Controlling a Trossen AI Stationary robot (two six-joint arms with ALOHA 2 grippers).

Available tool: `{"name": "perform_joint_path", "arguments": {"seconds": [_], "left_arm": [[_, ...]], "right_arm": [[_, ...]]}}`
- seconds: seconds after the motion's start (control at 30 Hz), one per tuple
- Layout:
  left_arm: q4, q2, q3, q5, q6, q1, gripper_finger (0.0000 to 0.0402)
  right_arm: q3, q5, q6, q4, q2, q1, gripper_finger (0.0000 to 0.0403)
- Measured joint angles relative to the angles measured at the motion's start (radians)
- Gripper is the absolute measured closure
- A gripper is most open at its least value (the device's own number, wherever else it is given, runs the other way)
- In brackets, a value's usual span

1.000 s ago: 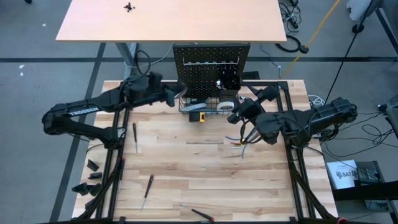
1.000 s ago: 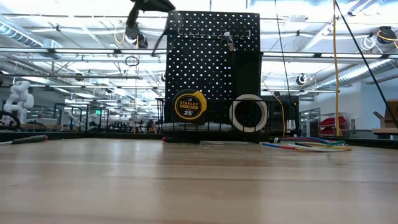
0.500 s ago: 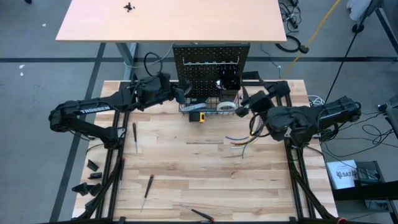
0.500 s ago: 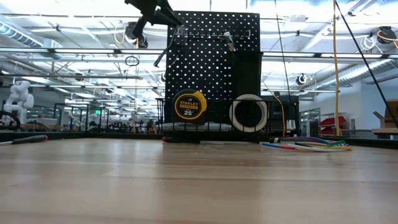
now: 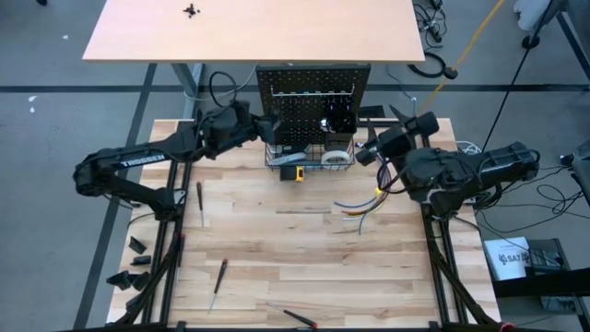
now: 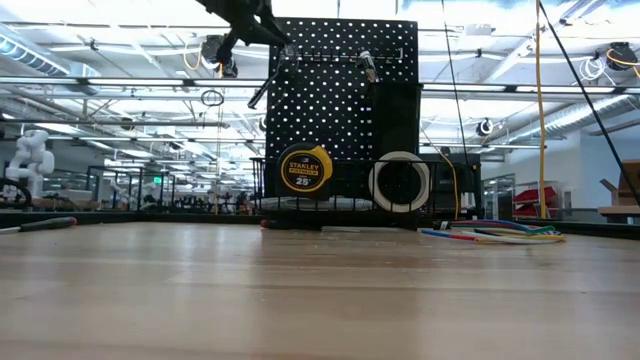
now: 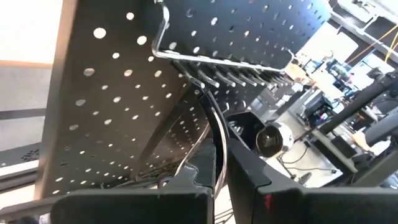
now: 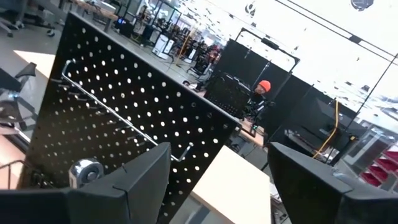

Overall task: Hang tools onto peg board
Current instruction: Hang the safety glasses on the pegboard

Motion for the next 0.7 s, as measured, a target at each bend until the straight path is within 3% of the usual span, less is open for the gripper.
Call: {"name": "perform_joint_path", "arguments": {"seconds": [0.7], "left_arm": [[0.031,0.058,0.032,0.026,0.009,0.004,0.0382]], "right_arm": [[0.001,-0.053,0.086,-0.098,0.0,-0.046,0.014]]}}
